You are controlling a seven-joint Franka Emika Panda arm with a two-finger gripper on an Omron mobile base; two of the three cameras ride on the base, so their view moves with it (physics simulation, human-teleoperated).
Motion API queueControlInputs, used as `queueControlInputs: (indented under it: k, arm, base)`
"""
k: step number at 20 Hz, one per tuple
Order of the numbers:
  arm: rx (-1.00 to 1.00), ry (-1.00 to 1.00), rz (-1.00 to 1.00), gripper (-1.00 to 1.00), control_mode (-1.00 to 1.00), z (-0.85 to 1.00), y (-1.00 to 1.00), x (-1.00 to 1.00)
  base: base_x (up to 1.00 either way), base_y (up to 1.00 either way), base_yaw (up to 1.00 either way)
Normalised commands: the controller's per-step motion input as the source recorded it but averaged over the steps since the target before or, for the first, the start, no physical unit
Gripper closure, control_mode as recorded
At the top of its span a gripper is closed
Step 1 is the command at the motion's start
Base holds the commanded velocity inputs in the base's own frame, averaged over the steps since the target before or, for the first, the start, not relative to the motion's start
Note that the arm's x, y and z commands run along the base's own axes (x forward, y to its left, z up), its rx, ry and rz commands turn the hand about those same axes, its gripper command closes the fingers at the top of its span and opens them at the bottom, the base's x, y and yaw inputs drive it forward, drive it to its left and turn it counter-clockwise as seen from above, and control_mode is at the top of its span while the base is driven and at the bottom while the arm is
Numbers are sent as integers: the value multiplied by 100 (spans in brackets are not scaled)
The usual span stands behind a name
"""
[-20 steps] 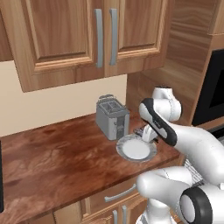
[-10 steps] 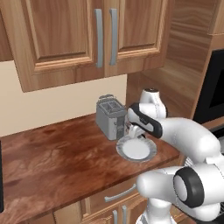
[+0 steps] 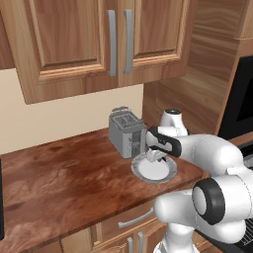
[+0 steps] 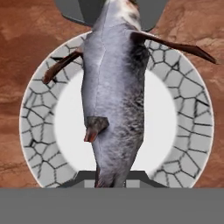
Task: Take the fish from the oven and place it on the plate on the counter.
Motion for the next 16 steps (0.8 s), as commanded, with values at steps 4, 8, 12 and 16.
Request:
queueControlInputs:
  k: [4, 8, 12, 16]
  arm:
    - [0, 2, -4, 100, -100, -44, -9, -5]
    - [0, 5, -4, 100, -100, -46, 0, -11]
    - [0, 1, -3, 100, -100, -29, 0, 0]
    - [0, 0, -2, 100, -100, -4, 3, 3]
  base:
    - [0, 0, 0]
    - [0, 0, 0]
    - [0, 0, 0]
    - [0, 0, 0]
